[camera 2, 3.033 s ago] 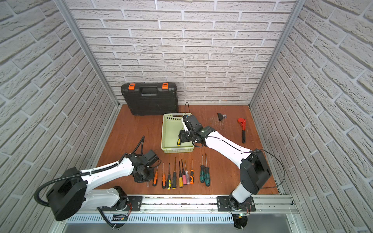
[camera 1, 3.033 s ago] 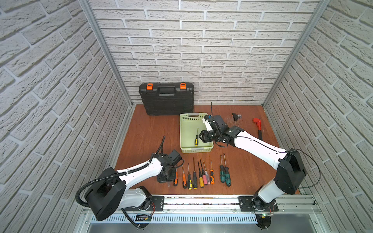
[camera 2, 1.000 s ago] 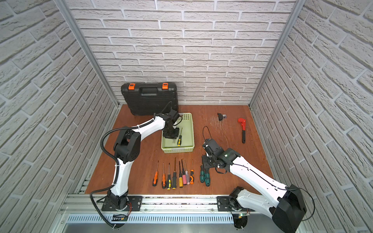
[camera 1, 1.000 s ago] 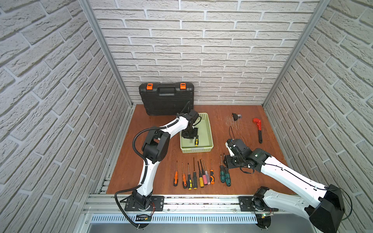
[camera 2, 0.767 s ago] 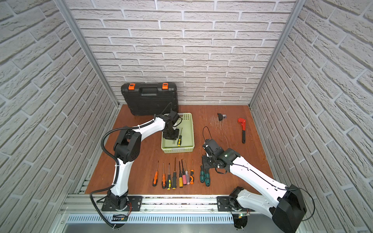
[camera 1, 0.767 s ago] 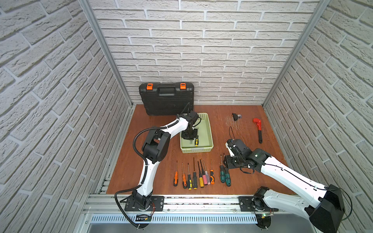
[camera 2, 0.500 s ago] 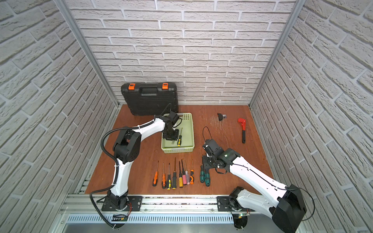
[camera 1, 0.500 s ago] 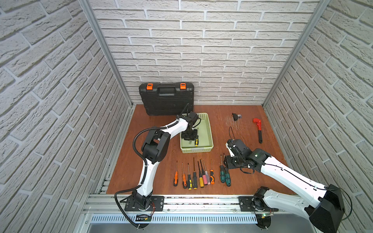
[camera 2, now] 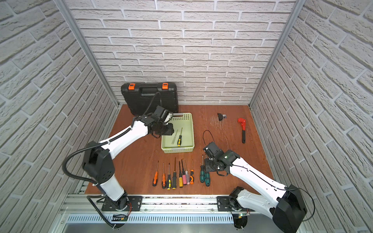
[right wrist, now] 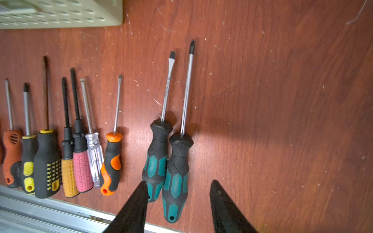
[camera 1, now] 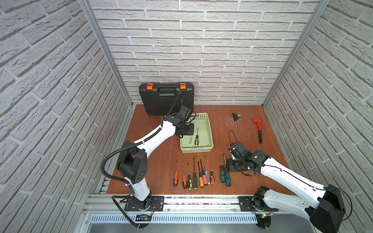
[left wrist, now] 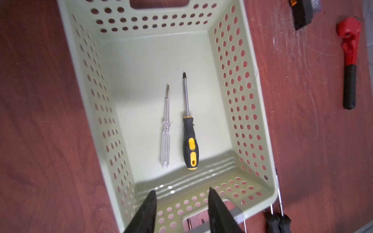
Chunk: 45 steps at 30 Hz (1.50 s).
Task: Put the screwdriver in the bin
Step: Place the screwdriver in the bin, then pick up the screwdriver from the bottom-center of the table.
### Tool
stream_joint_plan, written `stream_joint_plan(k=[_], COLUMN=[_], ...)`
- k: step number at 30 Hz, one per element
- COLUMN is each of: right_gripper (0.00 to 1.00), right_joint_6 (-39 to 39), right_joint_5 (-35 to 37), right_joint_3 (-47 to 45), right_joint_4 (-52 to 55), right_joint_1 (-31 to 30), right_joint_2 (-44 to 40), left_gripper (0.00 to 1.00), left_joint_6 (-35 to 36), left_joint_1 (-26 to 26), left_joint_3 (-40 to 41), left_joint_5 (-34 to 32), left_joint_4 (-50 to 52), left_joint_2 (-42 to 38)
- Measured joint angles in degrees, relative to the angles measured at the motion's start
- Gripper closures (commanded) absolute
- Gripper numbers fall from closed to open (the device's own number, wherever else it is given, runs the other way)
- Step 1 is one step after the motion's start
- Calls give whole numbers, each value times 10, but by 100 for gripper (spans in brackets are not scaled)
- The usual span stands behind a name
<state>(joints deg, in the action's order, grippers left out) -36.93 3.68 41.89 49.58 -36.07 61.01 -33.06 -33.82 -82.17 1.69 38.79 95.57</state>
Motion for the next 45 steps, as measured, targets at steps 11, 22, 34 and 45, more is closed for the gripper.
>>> stream_joint_plan(k=[11,22,34,45], right_gripper=[55,60,66,94], right_joint_6=[-28,-36,-39,-49], right_joint_5=[-14,-9,-4,4], right_joint_3=[-29,-37,-54,-55], right_joint_4=[-25,-55,-90,-86], right_joint_1=[-16,-19,-20,-20], right_joint_2=[58,106,158,147], left_gripper=[50,49,49,48], left_joint_6=[-12,-15,-15,-15], left_joint_1=[4,27,41,56], left_joint_3=[112,147,169,174], left_joint_5=[-47,-53,-53,-60], left_joint_4=[0,1,2,17], left_joint_2=[-135,-162,-186,-223])
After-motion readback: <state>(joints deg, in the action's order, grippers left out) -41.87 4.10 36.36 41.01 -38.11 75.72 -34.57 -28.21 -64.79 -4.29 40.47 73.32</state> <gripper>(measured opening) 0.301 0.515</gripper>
